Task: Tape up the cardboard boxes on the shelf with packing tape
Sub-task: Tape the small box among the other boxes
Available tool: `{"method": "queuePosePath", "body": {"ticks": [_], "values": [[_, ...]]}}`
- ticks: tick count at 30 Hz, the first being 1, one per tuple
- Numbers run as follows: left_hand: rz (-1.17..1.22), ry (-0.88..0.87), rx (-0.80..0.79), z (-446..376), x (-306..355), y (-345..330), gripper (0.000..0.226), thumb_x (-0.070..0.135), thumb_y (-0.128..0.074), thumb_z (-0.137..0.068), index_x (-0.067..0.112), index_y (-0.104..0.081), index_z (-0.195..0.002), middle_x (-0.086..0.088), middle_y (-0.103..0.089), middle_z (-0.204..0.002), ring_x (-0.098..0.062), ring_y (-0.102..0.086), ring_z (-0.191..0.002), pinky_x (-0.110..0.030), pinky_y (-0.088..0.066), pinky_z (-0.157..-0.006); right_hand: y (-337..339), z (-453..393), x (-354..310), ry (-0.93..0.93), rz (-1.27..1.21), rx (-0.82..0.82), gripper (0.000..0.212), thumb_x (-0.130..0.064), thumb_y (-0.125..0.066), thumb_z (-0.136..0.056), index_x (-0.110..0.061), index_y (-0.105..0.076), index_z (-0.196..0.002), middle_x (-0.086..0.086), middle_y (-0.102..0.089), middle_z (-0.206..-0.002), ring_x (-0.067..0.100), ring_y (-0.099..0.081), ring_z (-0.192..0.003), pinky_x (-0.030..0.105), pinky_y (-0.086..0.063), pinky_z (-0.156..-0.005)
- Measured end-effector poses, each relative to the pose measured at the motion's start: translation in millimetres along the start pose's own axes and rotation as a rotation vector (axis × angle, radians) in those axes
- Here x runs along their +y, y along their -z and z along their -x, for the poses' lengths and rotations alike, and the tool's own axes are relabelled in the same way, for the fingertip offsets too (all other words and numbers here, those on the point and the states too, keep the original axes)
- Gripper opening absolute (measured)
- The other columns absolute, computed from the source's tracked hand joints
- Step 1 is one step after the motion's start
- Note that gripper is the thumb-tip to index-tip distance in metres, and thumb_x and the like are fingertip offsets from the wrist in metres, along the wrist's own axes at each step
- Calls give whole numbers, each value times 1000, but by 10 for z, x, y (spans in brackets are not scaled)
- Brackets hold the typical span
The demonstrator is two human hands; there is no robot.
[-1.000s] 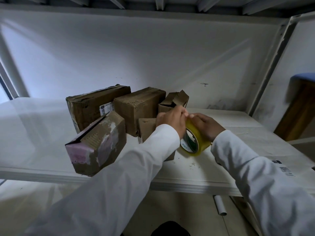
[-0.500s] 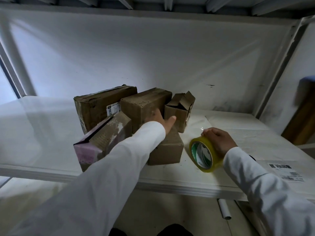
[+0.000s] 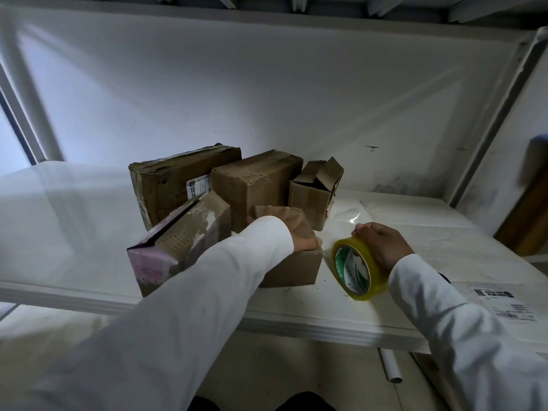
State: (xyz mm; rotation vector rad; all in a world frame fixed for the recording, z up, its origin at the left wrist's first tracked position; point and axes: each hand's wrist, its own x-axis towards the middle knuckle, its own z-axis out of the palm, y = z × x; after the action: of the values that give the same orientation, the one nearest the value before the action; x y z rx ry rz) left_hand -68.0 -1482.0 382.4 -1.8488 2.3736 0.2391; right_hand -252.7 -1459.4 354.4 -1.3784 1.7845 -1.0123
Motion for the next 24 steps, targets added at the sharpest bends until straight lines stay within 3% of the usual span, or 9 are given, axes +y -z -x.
{"method": "queuePosePath", "body": {"ticks": [3,6,8,11,13,16,19,21,24], "values": [[175,187,-112,-44,158,-112,103,78,-43,-77,24,4,-152,-5,4,-160,-38,-1,-145,-57,-7,-116,-8,-17,4,-1,9,9,26,-42,-44,-96,-28,-61,-82,1,-62,-94,27,-58,-87,42,-47,-89],[160,234,-78,-13,342,-212,103,71,-41,-84,21,22,-148,-10,26,-155,-40,18,-143,-62,2,-114,-16,-16,22,2,15,22,29,-43,-44,-96,-28,-61,-78,-2,-62,-88,27,-59,-85,42,-47,-88],[92,190,-40,-6,400,-234,98,68,-40,-88,22,23,-148,-11,31,-153,-40,25,-140,-64,5,-111,-1,-15,43,13,2,24,29,-42,-45,-96,-27,-62,-77,-4,-62,-84,25,-58,-83,39,-47,-85],[-55,-66,-24,5,369,-192,91,61,-46,-89,23,8,-151,-10,15,-158,-36,9,-145,-58,-7,-116,26,1,53,39,-24,17,28,-37,-44,-97,-26,-60,-76,-4,-60,-82,19,-55,-75,33,-42,-77],[-98,-180,-35,34,295,-160,97,58,-52,-88,22,13,-150,-6,17,-158,-31,11,-146,-56,-7,-116,35,2,58,50,-25,13,28,-37,-44,-97,-26,-61,-78,-3,-60,-82,18,-55,-74,32,-40,-76],[37,-50,-46,39,217,-143,115,61,-63,-78,21,17,-149,-5,25,-156,-30,22,-143,-59,-1,-115,23,-6,57,51,1,5,28,-39,-41,-98,-23,-62,-89,1,-61,-92,24,-57,-82,34,-42,-80],[135,136,-103,58,265,-126,122,62,-66,-74,18,20,-148,-12,28,-154,-36,22,-142,-58,-3,-115,5,-14,51,36,13,10,29,-43,-41,-97,-27,-61,-82,2,-61,-95,27,-58,-88,40,-46,-88],[110,93,-154,66,221,-96,101,50,-60,-86,19,10,-152,-12,10,-159,-35,2,-146,-49,-12,-118,16,-4,60,40,17,3,29,-42,-41,-98,-28,-60,-82,1,-61,-95,26,-58,-87,41,-46,-88],[-73,-131,-156,127,15,64,64,35,-46,-99,20,-15,-153,-3,-19,-157,-26,-20,-143,-36,-15,-117,68,-8,88,54,-12,-14,28,-41,-41,-98,-27,-60,-82,1,-61,-91,22,-57,-81,37,-45,-83]]}}
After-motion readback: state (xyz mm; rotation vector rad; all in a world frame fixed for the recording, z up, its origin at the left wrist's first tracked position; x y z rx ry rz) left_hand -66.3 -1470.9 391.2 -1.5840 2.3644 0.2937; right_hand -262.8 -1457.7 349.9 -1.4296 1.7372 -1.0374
